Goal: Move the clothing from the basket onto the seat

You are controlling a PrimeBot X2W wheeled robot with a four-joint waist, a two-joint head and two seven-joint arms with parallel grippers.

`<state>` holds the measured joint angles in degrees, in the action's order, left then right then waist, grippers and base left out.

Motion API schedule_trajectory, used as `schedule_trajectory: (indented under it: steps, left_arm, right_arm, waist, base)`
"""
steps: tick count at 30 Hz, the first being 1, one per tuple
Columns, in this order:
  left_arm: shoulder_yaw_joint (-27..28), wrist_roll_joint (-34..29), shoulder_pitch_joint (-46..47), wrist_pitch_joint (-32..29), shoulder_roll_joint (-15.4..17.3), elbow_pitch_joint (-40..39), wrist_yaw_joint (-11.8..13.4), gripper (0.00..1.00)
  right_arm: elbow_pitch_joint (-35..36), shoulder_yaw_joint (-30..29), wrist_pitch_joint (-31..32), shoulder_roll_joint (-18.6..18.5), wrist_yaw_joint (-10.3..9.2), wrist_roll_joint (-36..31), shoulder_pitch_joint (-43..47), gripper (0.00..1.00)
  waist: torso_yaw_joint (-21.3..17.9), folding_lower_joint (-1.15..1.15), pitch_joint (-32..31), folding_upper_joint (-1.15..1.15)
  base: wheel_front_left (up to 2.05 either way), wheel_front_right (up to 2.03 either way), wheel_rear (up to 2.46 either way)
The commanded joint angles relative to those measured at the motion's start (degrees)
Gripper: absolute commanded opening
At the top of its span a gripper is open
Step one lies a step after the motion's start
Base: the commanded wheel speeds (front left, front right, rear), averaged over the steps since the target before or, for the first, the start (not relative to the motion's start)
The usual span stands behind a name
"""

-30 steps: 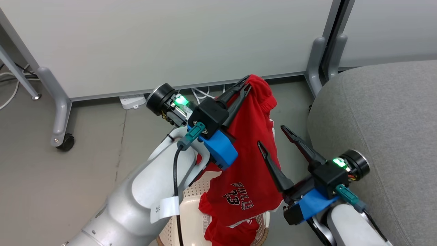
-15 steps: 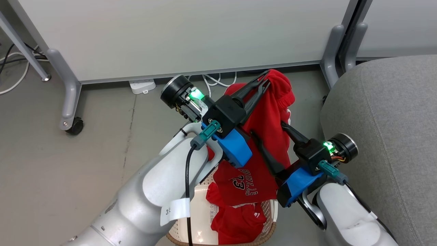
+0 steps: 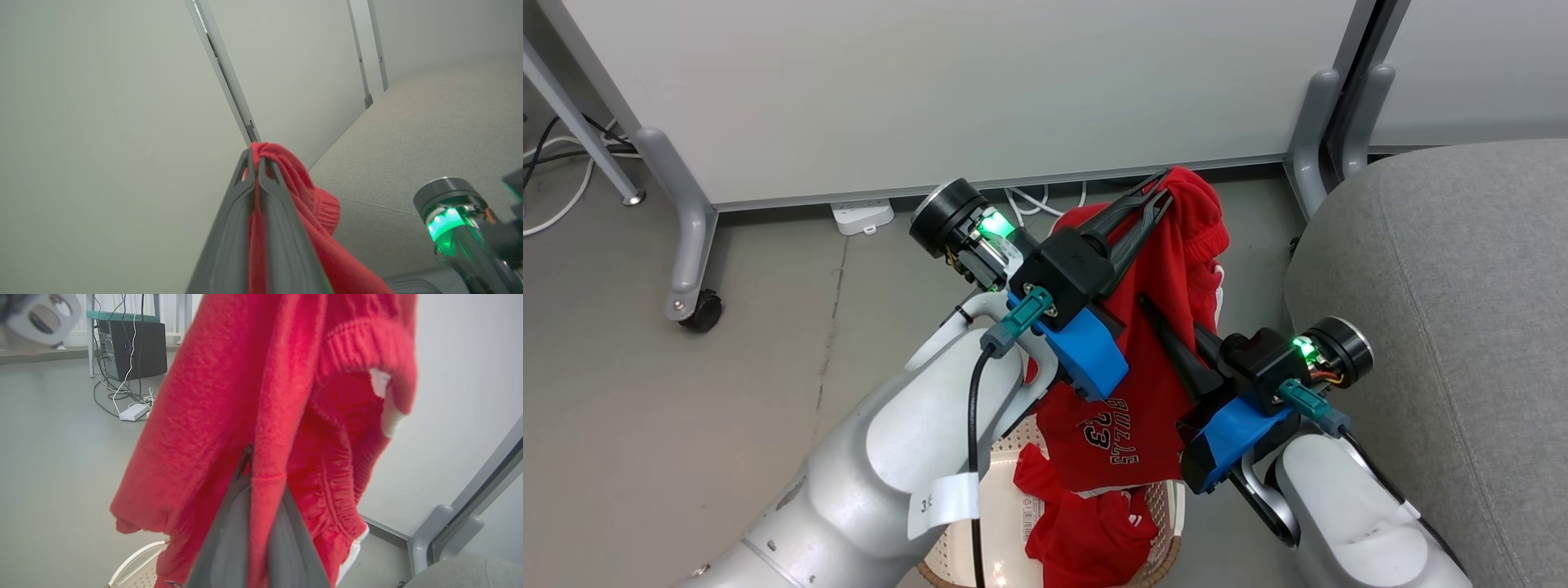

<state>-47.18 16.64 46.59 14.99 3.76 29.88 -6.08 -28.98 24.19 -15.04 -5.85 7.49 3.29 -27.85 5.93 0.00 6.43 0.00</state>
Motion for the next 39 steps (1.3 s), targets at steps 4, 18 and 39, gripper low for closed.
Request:
schedule_trajectory:
  steps: [4,18,39]
  left_arm:
    - [0.4,-0.3,-0.4,0.3,0.0,0.4,-0.3,0.00]
    - [1.2,-0.9,-1.0,0.3,-0.2,0.8,-0.2,1.00]
    - [1.4,-0.7,-0.6,0.3,0.6,1.4,-0.6,1.00]
  right_arm:
    - [0.3,0.0,-0.2,-0.3,0.01,0.4,0.1,0.00]
    - [1.3,-0.2,-0.2,-0.1,0.01,0.4,0.2,0.00]
    - [5.0,-6.1,-0.2,-0.7,0.01,-0.4,0.6,0.00]
  waist:
    - [-0.1,0.00,-0.4,0.00]
    - [-0.4,0.00,0.0,0.00]
    - [-8.0,0.00,4.3,0.00]
  base:
    - [0.00,0.00,0.00]
    - [0.00,0.00,0.00]
    - [0.00,0.00,0.00]
